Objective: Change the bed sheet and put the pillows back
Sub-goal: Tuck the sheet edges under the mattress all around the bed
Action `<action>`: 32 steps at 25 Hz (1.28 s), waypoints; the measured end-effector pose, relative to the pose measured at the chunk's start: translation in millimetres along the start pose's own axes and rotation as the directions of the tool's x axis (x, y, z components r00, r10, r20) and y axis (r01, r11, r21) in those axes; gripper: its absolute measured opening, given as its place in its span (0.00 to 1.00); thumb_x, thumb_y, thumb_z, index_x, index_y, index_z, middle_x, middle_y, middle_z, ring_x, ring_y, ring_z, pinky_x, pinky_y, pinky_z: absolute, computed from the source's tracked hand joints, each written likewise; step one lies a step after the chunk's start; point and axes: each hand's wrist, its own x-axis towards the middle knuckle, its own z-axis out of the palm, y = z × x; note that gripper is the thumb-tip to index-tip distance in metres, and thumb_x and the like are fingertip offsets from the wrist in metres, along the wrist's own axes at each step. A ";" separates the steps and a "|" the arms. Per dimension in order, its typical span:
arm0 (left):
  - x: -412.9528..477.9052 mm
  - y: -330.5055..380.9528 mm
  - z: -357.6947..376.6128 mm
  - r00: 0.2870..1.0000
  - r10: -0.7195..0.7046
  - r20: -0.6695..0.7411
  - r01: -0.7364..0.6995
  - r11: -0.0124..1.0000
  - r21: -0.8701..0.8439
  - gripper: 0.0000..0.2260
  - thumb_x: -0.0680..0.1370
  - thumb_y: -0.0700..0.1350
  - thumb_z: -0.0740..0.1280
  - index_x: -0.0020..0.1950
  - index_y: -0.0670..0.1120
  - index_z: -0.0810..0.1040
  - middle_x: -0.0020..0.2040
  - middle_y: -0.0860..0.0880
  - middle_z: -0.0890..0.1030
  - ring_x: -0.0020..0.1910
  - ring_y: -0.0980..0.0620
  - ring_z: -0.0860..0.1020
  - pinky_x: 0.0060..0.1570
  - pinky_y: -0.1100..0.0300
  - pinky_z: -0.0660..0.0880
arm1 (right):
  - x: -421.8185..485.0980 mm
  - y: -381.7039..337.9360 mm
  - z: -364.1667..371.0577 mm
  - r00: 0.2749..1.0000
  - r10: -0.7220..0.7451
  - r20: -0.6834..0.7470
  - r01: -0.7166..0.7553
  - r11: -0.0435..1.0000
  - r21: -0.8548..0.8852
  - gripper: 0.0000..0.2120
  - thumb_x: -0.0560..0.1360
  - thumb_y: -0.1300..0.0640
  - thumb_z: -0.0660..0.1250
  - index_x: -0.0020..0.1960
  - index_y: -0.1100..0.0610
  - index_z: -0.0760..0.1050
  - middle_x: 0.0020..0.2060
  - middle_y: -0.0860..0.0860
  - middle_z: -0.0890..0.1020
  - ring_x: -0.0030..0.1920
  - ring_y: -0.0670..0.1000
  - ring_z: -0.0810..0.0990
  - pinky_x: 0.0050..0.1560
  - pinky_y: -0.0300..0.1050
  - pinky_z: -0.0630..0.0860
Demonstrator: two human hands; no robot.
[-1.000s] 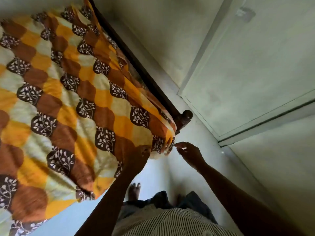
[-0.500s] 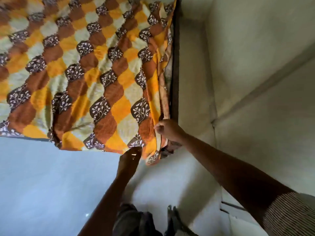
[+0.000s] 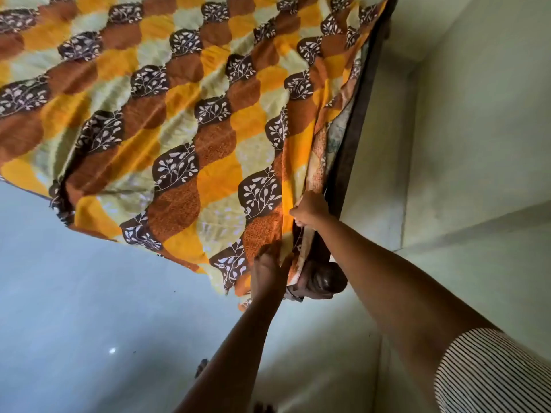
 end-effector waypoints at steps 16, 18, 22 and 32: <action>33.6 43.5 31.2 0.969 0.119 0.217 -0.123 0.992 0.003 0.13 0.79 0.39 0.60 0.62 0.42 0.77 0.57 0.42 0.81 0.53 0.47 0.80 0.45 0.71 0.67 | 3.3 24.1 -52.1 0.992 -0.087 -0.096 0.103 0.979 0.178 0.21 0.76 0.56 0.67 0.67 0.60 0.69 0.60 0.58 0.78 0.58 0.56 0.79 0.59 0.47 0.74; 17.8 41.6 14.7 0.985 0.104 0.139 -0.092 0.992 -0.091 0.13 0.79 0.38 0.61 0.62 0.41 0.77 0.55 0.46 0.81 0.52 0.52 0.78 0.43 0.78 0.65 | -24.2 18.9 -45.0 0.965 -0.202 -0.167 0.228 0.961 0.156 0.17 0.76 0.58 0.66 0.64 0.60 0.72 0.58 0.57 0.80 0.58 0.53 0.78 0.59 0.45 0.73; -33.1 14.3 -12.3 0.999 -0.011 0.040 0.018 0.983 -0.185 0.13 0.77 0.35 0.61 0.57 0.44 0.80 0.53 0.48 0.82 0.50 0.53 0.79 0.46 0.68 0.70 | -94.1 19.3 -19.9 0.923 -0.353 -0.150 0.383 0.838 0.388 0.08 0.76 0.60 0.65 0.52 0.59 0.80 0.49 0.54 0.84 0.50 0.50 0.82 0.55 0.48 0.79; -110.6 -66.8 -35.2 0.873 -0.471 0.127 0.441 0.651 -0.617 0.14 0.80 0.43 0.60 0.63 0.40 0.74 0.55 0.40 0.80 0.55 0.42 0.78 0.55 0.51 0.75 | -203.4 94.5 124.6 0.989 0.114 -0.095 -0.070 0.922 0.380 0.17 0.76 0.50 0.66 0.60 0.58 0.77 0.56 0.52 0.82 0.53 0.49 0.81 0.58 0.36 0.72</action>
